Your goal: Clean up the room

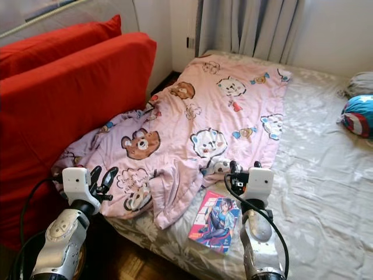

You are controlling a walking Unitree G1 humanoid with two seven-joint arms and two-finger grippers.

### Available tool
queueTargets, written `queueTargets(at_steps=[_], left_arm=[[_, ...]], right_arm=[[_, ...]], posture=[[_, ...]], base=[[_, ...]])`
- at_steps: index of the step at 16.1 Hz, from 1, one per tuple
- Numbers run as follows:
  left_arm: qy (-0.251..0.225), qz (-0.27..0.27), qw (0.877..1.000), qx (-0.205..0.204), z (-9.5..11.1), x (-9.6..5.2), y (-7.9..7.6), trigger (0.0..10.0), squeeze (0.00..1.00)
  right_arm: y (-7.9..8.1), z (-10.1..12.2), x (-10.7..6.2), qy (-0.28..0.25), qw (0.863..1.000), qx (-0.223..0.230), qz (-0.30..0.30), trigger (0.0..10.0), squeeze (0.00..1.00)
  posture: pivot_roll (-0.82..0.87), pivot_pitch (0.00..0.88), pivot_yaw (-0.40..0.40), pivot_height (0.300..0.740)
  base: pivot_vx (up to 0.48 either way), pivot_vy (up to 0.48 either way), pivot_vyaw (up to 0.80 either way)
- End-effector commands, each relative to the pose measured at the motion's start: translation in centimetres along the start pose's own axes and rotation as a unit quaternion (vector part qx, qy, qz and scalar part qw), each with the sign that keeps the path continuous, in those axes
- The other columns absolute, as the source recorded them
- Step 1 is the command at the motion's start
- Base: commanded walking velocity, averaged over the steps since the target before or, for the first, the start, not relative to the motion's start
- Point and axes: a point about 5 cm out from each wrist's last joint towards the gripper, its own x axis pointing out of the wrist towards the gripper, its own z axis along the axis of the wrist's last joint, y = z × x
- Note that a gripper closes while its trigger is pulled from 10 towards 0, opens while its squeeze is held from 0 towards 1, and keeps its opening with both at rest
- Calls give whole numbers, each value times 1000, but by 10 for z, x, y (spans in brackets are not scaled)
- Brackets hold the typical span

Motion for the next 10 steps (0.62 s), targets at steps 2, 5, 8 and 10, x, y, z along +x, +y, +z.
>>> queueTargets(at_steps=[2,5,8,10], left_arm=[[8,6,1000,4,-1,-3,4,10000,0],[6,14,1000,-11,-1,-3,6,10000,0],[7,13,1000,-8,0,-3,6,10000,0],[7,13,1000,-7,0,-3,6,10000,0]], right_arm=[[-1,-3,-2,5,1000,0,-4,10000,0],[1,-5,-3,15,1000,-13,4,10000,0],[2,-9,-4,25,1000,-13,3,10000,0],[3,-9,-5,18,1000,-9,8,10000,0]], posture=[[-5,103,9,685],[-7,108,12,685],[-5,112,14,654],[-5,112,13,649]], base=[[0,0,0],[0,0,0],[0,0,0],[0,0,0]])
